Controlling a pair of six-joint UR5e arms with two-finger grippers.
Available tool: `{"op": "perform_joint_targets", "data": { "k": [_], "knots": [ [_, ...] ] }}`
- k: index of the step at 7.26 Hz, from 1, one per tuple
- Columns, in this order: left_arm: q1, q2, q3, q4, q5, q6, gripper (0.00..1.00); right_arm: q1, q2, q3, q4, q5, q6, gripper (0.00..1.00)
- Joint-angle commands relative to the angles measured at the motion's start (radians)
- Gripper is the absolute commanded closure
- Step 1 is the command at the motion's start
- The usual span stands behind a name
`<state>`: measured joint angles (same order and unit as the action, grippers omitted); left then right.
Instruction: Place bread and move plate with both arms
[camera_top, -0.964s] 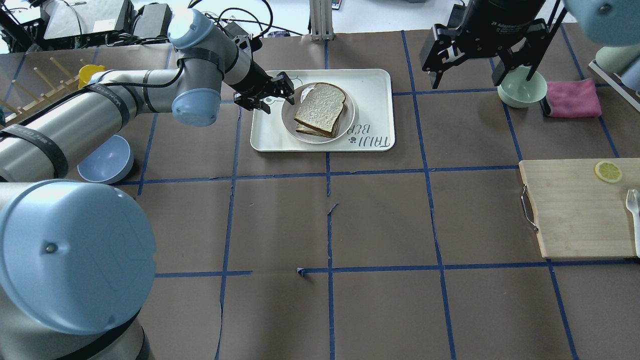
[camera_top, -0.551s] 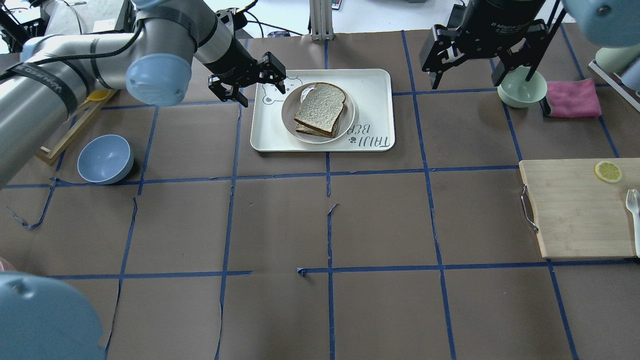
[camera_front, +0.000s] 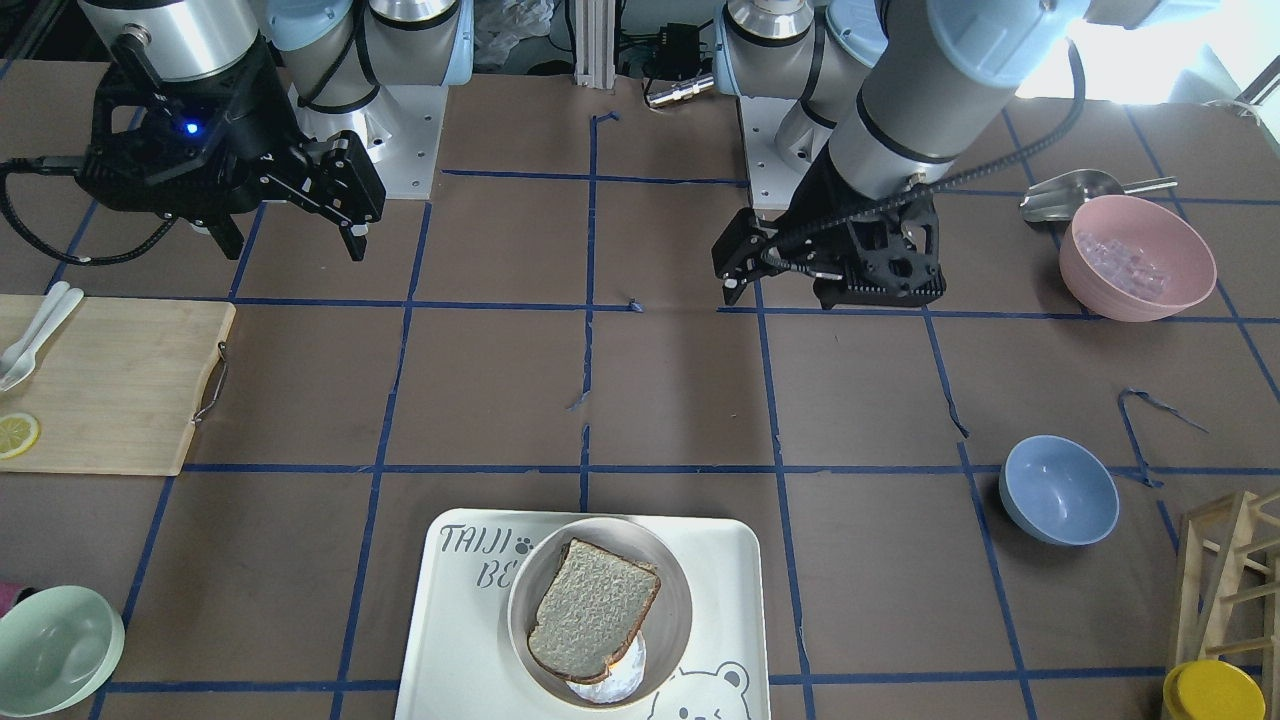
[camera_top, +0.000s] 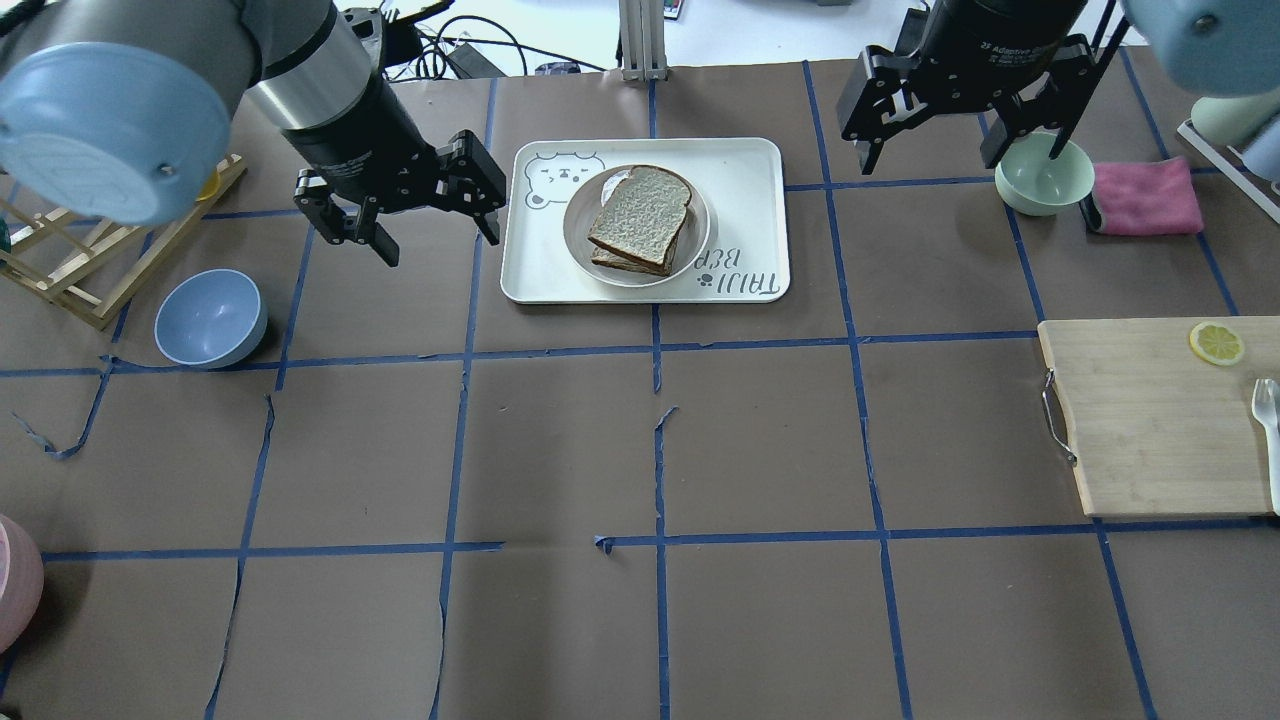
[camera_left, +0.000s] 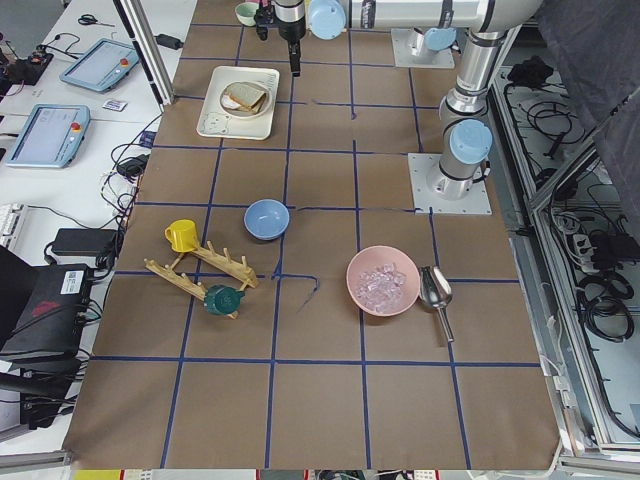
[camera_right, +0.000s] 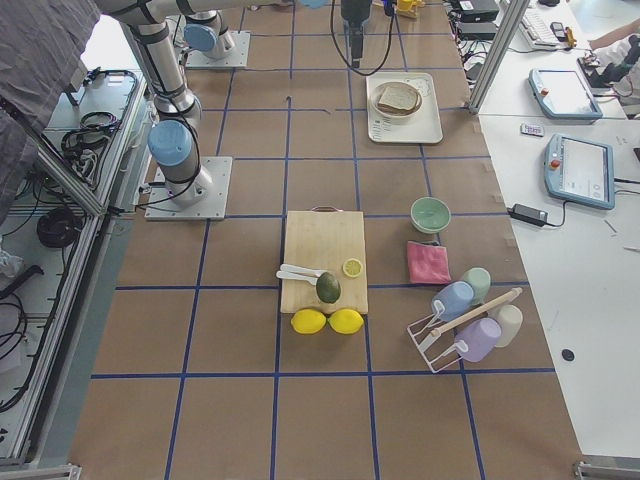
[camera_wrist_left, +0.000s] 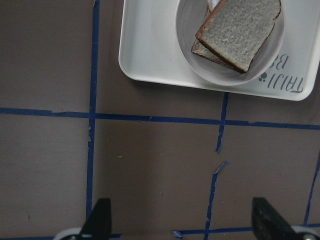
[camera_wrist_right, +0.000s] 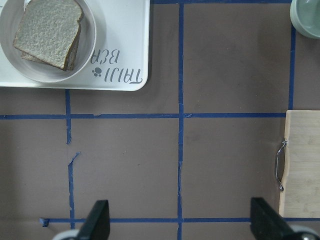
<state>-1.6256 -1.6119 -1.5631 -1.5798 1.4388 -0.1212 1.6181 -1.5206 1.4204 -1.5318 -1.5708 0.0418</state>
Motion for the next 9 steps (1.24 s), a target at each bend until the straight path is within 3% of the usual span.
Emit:
{"op": "perform_joint_targets", "data": {
  "k": [1,2,4,9],
  "knots": [
    [0.003,0.105,-0.026,-0.11,0.097,0.014,0.0,0.0,0.0,0.002,0.001,0.0,0.001,0.0],
    [0.003,0.112,-0.037,-0.095,0.109,0.047,0.0,0.0,0.0,0.002,-0.001,0.002,0.003,0.0],
    [0.01,0.096,-0.041,0.083,0.115,0.135,0.0,0.0,0.0,0.005,-0.001,0.002,0.004,0.0],
    [0.013,0.107,-0.048,0.075,0.115,0.132,0.0,-0.001,0.002,0.006,-0.001,0.003,0.004,0.0]
  ]
}}
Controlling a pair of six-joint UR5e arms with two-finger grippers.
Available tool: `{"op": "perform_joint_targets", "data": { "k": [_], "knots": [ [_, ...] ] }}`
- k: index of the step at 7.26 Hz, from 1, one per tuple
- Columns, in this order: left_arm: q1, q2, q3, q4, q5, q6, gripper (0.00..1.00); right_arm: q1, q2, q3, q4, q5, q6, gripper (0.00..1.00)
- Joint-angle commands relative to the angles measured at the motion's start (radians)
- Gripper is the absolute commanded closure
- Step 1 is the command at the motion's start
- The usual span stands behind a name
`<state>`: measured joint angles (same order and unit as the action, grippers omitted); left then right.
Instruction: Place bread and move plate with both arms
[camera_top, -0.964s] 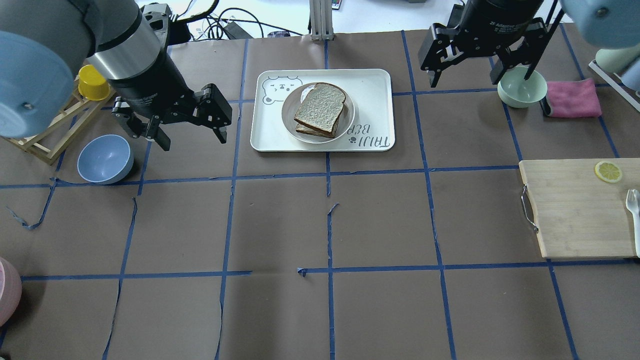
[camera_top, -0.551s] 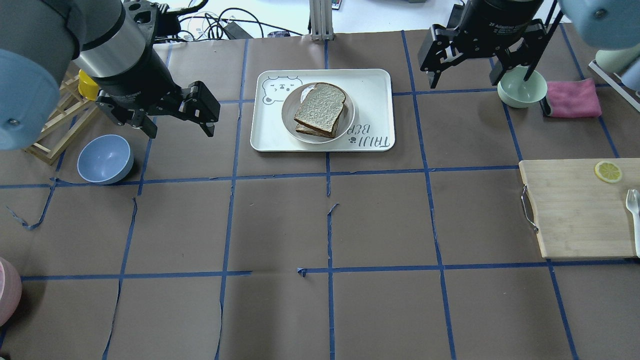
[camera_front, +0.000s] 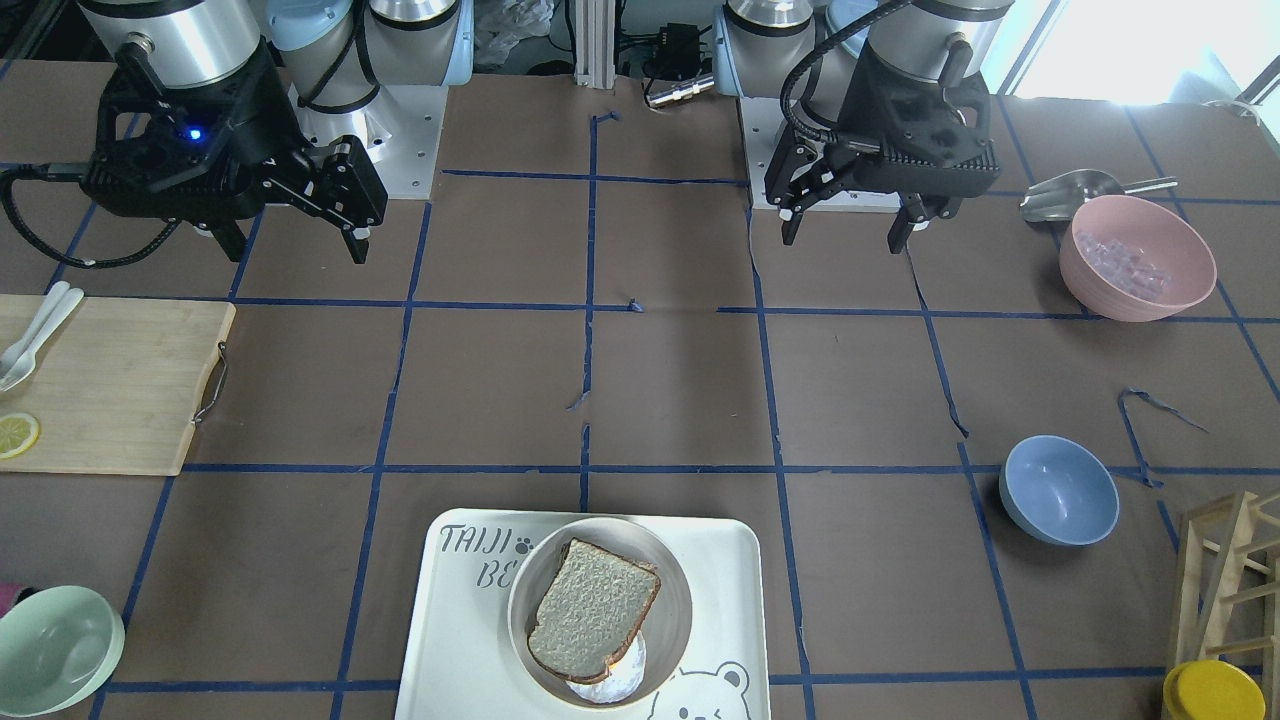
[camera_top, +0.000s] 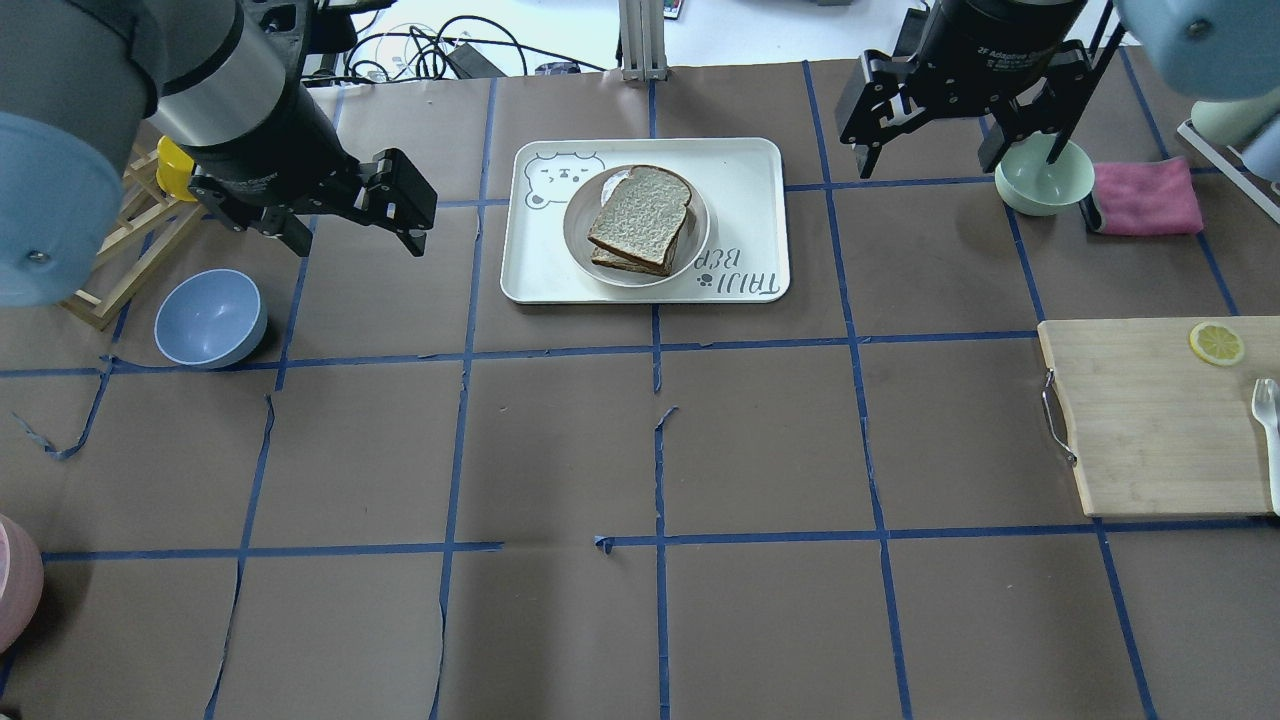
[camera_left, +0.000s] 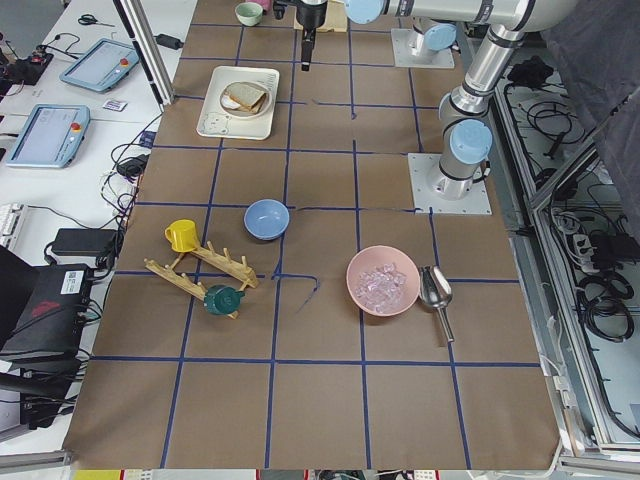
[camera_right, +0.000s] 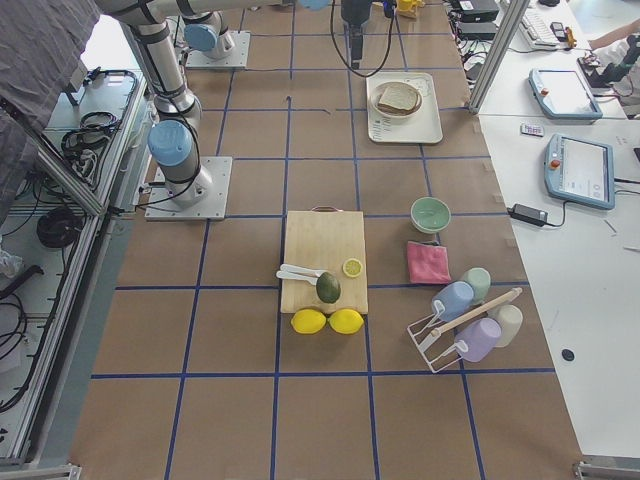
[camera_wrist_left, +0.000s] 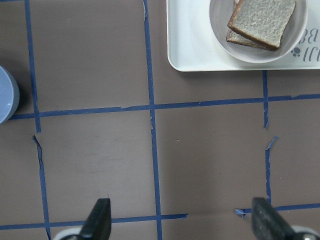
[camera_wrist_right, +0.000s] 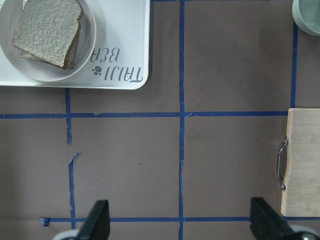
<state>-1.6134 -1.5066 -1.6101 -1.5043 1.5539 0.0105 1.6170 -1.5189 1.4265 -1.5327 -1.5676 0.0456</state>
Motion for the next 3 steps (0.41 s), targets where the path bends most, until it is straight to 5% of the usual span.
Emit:
{"op": "perform_joint_targets", "data": {
  "k": [1,3],
  "knots": [
    [0.001,0.002,-0.001,-0.002,0.0,-0.001,0.0,0.0,0.0,0.0,0.0,-0.002,-0.001,0.0],
    [0.001,0.003,-0.001,-0.005,0.0,-0.003,0.0,0.0,0.002,0.0,-0.003,0.001,-0.001,0.0]
  ]
}}
